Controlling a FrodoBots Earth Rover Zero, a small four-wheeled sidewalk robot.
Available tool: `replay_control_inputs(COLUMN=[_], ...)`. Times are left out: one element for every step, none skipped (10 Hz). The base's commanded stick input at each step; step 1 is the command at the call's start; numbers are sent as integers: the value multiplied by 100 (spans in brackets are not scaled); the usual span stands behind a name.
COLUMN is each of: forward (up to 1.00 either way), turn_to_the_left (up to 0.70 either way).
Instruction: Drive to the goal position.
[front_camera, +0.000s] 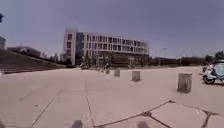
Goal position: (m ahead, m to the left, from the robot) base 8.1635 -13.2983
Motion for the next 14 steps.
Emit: replay_control_inputs(forward=[85, 85, 85, 85, 85, 85, 85, 85, 85, 85, 85, 85, 85, 85], turn_to_the_left=[0, 0, 0, 0, -3, -29, -31, -2, 0, 0, -31, -34, -34, -6])
